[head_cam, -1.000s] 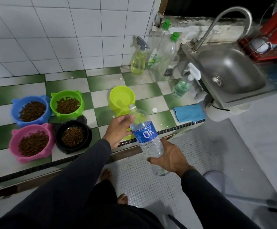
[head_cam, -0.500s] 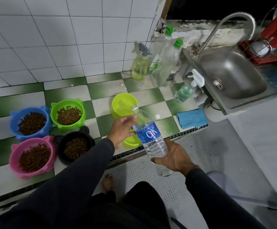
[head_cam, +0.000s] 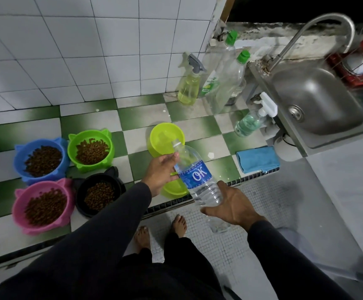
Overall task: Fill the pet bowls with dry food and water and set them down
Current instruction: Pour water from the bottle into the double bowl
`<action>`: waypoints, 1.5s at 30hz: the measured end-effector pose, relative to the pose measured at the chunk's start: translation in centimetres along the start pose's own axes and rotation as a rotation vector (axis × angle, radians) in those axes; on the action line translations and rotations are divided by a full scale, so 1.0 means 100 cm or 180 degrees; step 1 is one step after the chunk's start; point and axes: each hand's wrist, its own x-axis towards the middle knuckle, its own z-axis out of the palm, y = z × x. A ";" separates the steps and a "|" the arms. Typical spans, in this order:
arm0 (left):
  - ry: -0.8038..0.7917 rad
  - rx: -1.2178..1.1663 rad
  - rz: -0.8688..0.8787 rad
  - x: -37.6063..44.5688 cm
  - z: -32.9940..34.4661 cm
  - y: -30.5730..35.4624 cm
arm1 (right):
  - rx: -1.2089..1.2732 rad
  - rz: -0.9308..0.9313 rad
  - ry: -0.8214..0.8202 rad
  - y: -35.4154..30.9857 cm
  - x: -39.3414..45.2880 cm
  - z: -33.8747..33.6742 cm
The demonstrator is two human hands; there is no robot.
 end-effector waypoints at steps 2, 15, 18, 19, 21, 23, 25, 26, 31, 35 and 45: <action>0.0036 0.0018 -0.0007 0.002 0.001 -0.001 | -0.0012 -0.0023 0.0011 0.002 0.000 -0.002; 0.0150 0.0038 -0.0066 0.007 0.002 -0.007 | -0.0210 0.0041 -0.0115 0.006 0.009 -0.012; 0.0190 0.0012 -0.0100 0.007 0.002 -0.008 | -0.0225 0.0058 -0.0136 0.005 0.008 -0.013; 0.0184 0.0009 -0.0108 0.007 0.002 -0.008 | -0.0226 0.0052 -0.0152 0.004 0.008 -0.013; 0.0187 0.0019 -0.0123 0.007 0.001 -0.010 | -0.0195 0.0068 -0.0173 0.004 0.008 -0.014; 0.0188 0.0035 -0.0131 0.008 0.001 -0.011 | -0.0198 0.0096 -0.0182 0.003 0.008 -0.015; 0.0206 0.0076 -0.0138 0.010 0.000 -0.012 | -0.0227 0.0119 -0.0197 0.001 0.008 -0.016; 0.0209 0.0100 -0.0136 0.011 -0.001 -0.012 | -0.0234 0.0129 -0.0208 0.000 0.008 -0.016; 0.0176 0.0081 -0.0127 0.012 -0.002 -0.012 | -0.0208 0.0111 -0.0194 -0.002 0.006 -0.018; 0.0203 0.0133 -0.0154 0.013 -0.002 -0.013 | -0.0209 0.0127 -0.0175 -0.003 0.007 -0.019; 0.0181 0.0190 -0.0198 0.017 -0.005 -0.012 | -0.0230 0.0111 -0.0248 -0.006 0.009 -0.021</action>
